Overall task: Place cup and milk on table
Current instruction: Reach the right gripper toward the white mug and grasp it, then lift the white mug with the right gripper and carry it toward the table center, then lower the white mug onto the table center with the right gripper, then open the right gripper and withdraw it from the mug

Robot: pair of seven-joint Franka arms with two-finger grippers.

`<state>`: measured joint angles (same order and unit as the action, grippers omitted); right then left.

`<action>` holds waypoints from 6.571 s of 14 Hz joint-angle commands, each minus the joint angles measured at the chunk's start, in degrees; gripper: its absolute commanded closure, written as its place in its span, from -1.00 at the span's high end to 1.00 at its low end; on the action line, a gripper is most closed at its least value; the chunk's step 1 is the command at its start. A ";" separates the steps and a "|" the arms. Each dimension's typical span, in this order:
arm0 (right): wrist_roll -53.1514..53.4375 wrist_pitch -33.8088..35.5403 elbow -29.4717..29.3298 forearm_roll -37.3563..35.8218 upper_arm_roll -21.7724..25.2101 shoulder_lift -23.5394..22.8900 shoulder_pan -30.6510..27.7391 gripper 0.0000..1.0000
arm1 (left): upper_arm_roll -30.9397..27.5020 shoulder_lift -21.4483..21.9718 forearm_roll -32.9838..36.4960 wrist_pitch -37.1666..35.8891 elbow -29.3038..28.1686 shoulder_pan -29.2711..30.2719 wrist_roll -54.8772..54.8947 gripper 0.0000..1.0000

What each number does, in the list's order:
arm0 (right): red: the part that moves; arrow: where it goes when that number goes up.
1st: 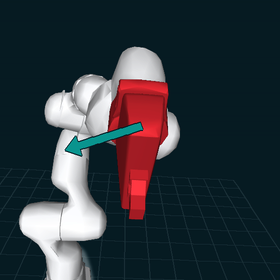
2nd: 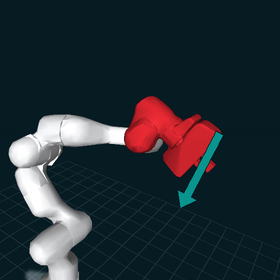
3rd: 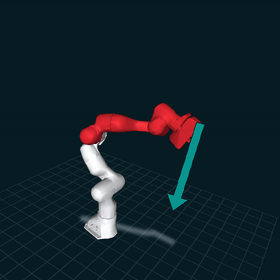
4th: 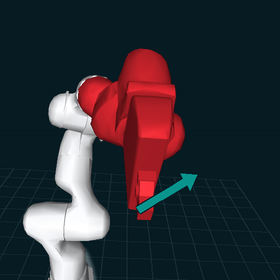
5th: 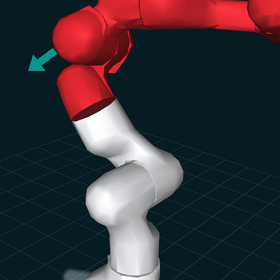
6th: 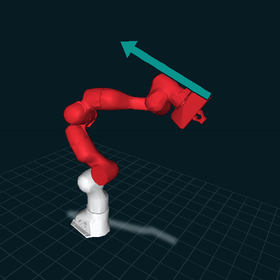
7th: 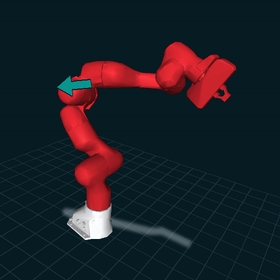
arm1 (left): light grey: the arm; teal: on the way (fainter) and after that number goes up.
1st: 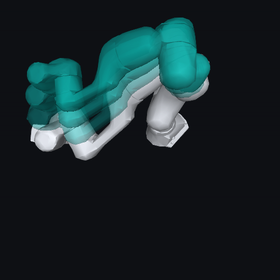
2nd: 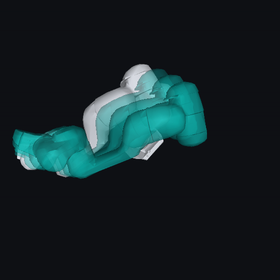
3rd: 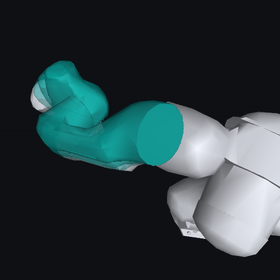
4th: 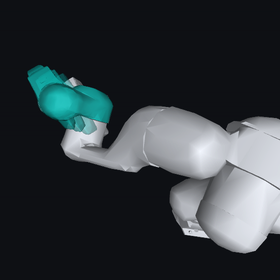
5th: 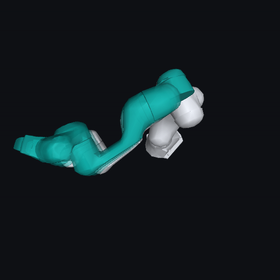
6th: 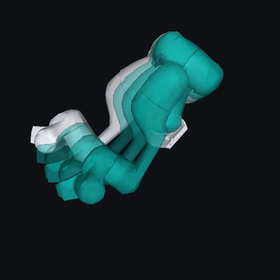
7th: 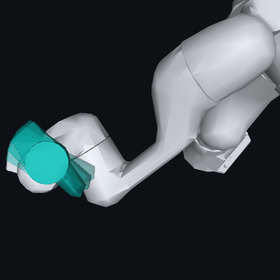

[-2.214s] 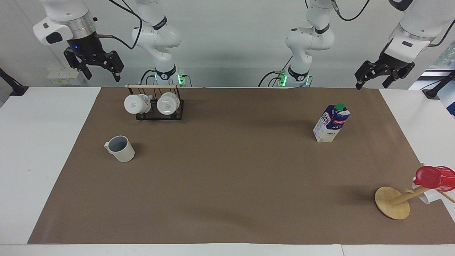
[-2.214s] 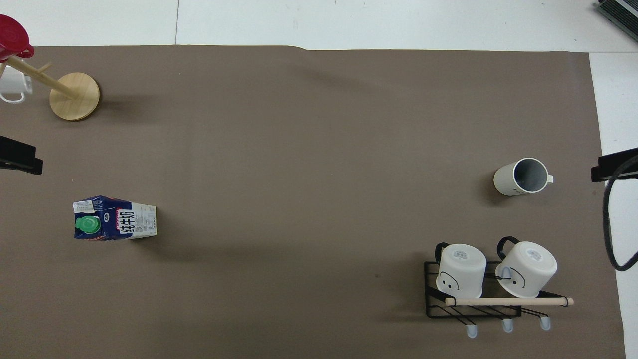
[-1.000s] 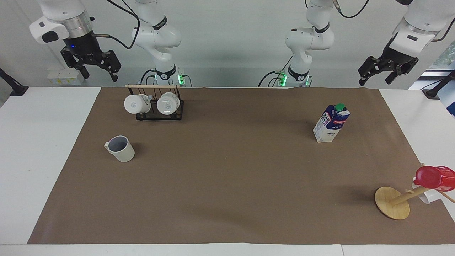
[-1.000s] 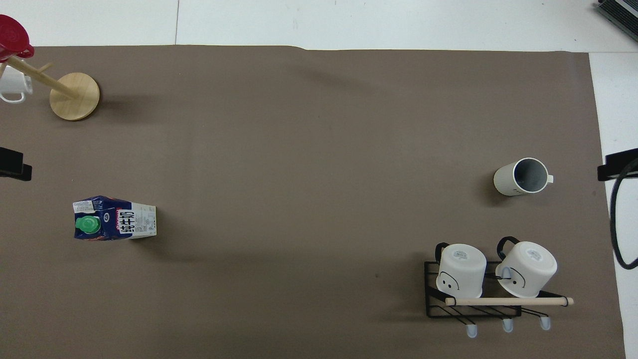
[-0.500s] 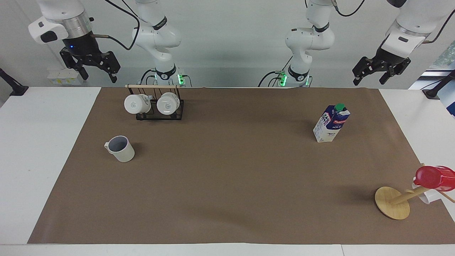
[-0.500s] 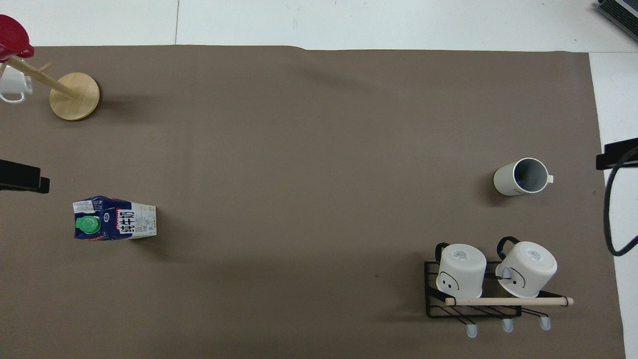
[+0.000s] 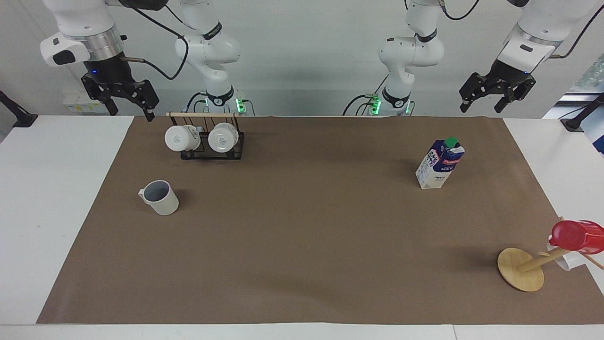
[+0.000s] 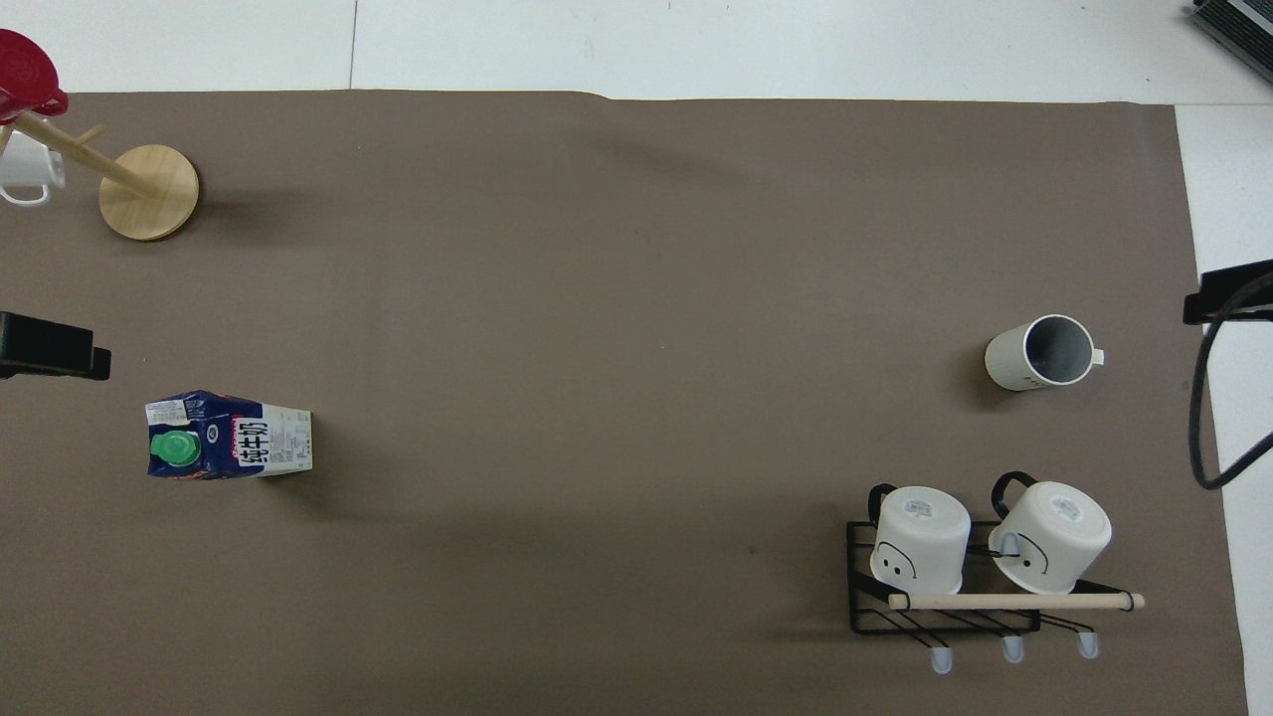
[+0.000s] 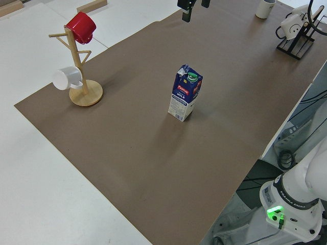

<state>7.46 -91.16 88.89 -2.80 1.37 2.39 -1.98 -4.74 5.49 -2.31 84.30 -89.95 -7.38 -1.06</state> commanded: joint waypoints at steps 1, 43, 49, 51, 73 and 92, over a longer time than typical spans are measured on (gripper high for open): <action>1.15 -4.19 4.96 -0.28 -0.23 0.86 -0.40 1.00 | -0.53 1.55 -0.50 1.48 -1.99 -0.97 -0.08 1.00; 0.71 -37.17 27.57 -0.54 -0.31 -11.45 -1.10 -1.00 | -0.53 1.02 0.56 3.59 -2.07 -1.84 -0.17 1.00; 11.15 -25.83 19.92 -0.37 -1.37 -10.21 9.34 -1.00 | -0.62 1.02 0.47 3.68 -1.90 -1.76 -0.08 1.00; 16.59 -25.29 18.52 -0.19 -1.37 -10.30 15.22 -1.00 | -0.62 1.02 0.47 3.68 -1.90 -1.93 -0.34 1.00; 42.11 -27.22 8.30 2.53 -1.90 -24.28 40.82 -0.57 | -0.62 0.84 0.56 3.77 -1.63 -2.20 -0.26 1.00; 23.68 -13.97 15.43 2.27 -1.28 1.64 17.21 1.00 | -0.62 0.93 2.23 4.21 -1.90 -1.41 -0.43 1.00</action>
<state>37.05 -106.62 101.89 -1.22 0.67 0.13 20.00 -5.30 5.46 -1.15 88.16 -90.43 -8.63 -1.09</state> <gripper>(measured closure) 0.000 0.000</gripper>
